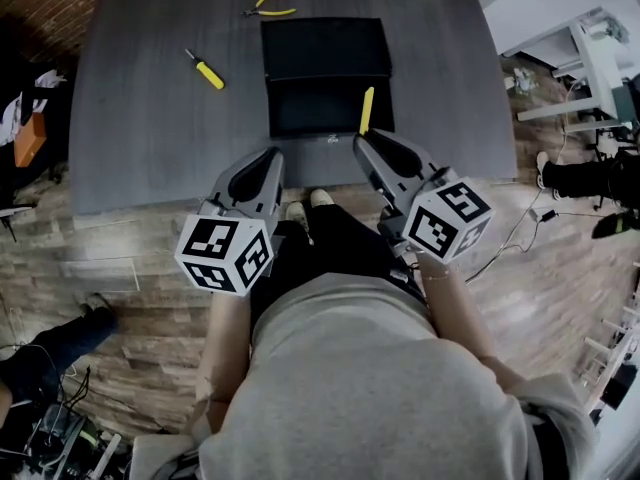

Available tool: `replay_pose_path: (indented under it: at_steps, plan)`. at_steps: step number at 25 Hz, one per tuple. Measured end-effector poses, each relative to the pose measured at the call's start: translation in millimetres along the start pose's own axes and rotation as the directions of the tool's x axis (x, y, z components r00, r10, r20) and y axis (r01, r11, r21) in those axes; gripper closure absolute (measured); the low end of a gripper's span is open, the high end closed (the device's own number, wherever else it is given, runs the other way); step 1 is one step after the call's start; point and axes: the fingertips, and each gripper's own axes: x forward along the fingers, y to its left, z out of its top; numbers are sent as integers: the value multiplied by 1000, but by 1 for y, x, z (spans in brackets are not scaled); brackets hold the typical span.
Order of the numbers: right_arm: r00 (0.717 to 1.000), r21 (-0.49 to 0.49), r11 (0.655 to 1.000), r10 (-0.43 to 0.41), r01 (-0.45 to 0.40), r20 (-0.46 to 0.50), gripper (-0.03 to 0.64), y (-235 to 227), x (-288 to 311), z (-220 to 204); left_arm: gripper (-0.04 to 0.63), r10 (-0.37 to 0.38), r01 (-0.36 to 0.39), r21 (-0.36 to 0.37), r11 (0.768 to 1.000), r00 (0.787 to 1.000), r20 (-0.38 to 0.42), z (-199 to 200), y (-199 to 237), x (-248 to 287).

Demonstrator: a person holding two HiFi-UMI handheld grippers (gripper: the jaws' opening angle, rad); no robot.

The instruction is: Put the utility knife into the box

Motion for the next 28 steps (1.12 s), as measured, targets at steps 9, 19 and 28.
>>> replay_pose_path:
  at_steps: [9,19,28]
  plan:
    - [991,-84,993,78,-88,-113,545,-26,25,19,572,101,-99,-57,993,995,22,8,10,20]
    - [951,-241,951,125,-196,-282,545,-51,54,16,572,215,-211,-116,971,976,27,1,26,25]
    - [903,-219,932,191,-290,-384,545,-58,81,-4,572,273,-267,-170,949,962,12,-14,37,24]
